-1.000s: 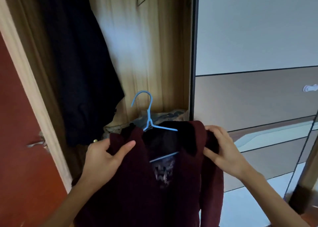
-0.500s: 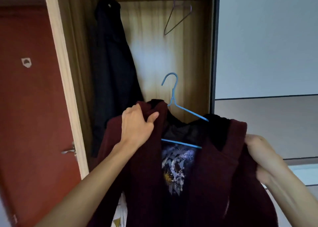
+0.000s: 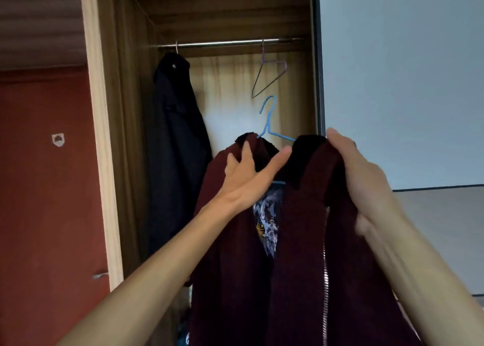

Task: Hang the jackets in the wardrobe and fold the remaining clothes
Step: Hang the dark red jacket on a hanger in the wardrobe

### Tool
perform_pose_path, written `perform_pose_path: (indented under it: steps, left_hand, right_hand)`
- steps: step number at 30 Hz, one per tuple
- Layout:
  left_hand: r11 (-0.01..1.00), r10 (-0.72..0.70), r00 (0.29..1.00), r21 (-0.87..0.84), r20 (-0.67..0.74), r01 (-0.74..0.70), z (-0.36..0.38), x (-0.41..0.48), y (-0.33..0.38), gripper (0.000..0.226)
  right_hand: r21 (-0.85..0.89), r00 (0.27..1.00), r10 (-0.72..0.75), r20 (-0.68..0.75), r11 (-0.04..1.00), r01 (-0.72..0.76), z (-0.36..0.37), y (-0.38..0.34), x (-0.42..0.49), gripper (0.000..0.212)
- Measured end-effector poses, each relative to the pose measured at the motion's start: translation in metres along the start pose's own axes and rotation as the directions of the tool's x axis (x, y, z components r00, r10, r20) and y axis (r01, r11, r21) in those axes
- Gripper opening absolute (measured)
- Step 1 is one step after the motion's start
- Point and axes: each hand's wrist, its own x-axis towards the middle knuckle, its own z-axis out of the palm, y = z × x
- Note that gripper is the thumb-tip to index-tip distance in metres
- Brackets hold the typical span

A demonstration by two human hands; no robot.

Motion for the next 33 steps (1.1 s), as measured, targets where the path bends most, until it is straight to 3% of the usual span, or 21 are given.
perform_pose_path:
  steps: [3, 5, 10, 17, 21, 25, 29, 33]
  left_hand:
    - [0.981, 0.047, 0.998, -0.193, 0.036, -0.039, -0.017, 0.031, -0.004, 0.1]
    - [0.973, 0.09, 0.996, -0.214, 0.016, -0.085, -0.028, 0.055, -0.018, 0.089]
    - [0.957, 0.135, 0.991, -0.257, -0.001, -0.131, -0.037, 0.112, -0.05, 0.097]
    - [0.945, 0.168, 0.986, -0.287, 0.018, -0.156, -0.068, 0.192, -0.07, 0.122]
    - [0.919, 0.258, 0.964, -0.323, 0.06, -0.226, -0.087, 0.23, -0.086, 0.124]
    - [0.857, 0.374, 0.925, -0.356, -0.068, -0.373, -0.096, 0.254, -0.089, 0.115]
    - [0.837, 0.444, 0.857, -0.219, -0.263, -0.501, -0.103, 0.282, -0.093, 0.089]
    - [0.812, 0.559, 0.744, 0.058, -0.367, -0.581, -0.115, 0.311, -0.095, 0.06]
  right_hand:
    - [-0.142, 0.988, -0.113, -0.102, 0.985, 0.097, 0.034, -0.002, 0.023, 0.05]
    - [-0.14, 0.981, -0.148, -0.122, 0.982, 0.131, 0.054, -0.001, 0.041, 0.052]
    - [-0.092, 0.965, -0.207, -0.158, 0.977, 0.195, 0.09, 0.012, 0.093, 0.074]
    - [-0.038, 0.935, -0.275, -0.222, 0.961, 0.273, 0.149, 0.019, 0.171, 0.037]
    - [-0.089, 0.912, -0.338, -0.231, 0.941, 0.326, 0.184, 0.019, 0.223, 0.045]
    - [-0.135, 0.88, -0.401, -0.253, 0.916, 0.378, 0.22, 0.012, 0.27, 0.051]
    - [-0.176, 0.854, -0.458, -0.247, 0.888, 0.425, 0.259, -0.001, 0.311, 0.07]
    - [-0.234, 0.818, -0.514, -0.258, 0.855, 0.463, 0.291, -0.017, 0.352, 0.061]
